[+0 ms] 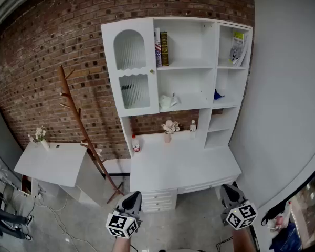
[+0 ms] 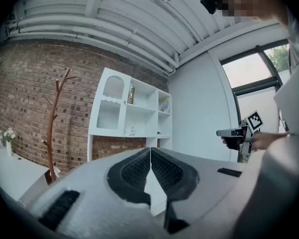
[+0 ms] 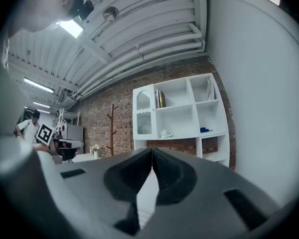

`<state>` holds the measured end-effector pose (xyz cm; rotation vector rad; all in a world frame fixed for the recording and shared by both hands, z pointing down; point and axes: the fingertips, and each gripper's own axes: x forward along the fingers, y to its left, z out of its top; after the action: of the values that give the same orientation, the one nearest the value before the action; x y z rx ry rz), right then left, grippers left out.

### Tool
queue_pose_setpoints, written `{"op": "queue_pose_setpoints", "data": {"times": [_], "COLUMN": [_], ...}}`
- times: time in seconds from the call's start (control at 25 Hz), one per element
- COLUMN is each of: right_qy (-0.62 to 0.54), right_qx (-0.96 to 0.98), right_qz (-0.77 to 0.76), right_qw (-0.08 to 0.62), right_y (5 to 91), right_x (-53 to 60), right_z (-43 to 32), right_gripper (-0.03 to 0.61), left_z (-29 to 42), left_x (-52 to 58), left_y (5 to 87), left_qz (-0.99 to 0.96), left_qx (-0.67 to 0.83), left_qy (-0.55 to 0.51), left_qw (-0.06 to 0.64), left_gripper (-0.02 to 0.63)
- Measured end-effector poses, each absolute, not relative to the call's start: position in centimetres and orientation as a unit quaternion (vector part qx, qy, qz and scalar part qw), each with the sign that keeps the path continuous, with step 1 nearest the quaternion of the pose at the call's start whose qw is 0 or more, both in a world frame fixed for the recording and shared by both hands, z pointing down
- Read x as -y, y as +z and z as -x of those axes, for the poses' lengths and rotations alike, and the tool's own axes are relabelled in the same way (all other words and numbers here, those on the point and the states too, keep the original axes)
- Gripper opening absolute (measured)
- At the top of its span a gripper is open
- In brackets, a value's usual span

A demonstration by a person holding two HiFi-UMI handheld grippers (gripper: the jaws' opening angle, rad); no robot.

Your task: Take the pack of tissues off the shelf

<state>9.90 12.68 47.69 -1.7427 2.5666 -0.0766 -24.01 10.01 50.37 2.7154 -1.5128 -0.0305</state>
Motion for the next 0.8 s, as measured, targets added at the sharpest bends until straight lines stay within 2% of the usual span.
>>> {"op": "queue_pose_setpoints", "data": {"times": [0.8], "right_qy": [-0.024], "right_qx": [-0.829], "right_qz": [0.558], "right_qw": [0.022], "right_y": [47.58], "right_x": [-12.94], "right_z": [-10.28], "right_gripper": [0.031], "left_z": [23.52], "left_x": [-10.59], "left_y": [50.81], "left_qz": [-0.871], "left_qx": [0.490], "left_qy": [-0.007], "left_qw": [0.020], "left_gripper": [0.026]}}
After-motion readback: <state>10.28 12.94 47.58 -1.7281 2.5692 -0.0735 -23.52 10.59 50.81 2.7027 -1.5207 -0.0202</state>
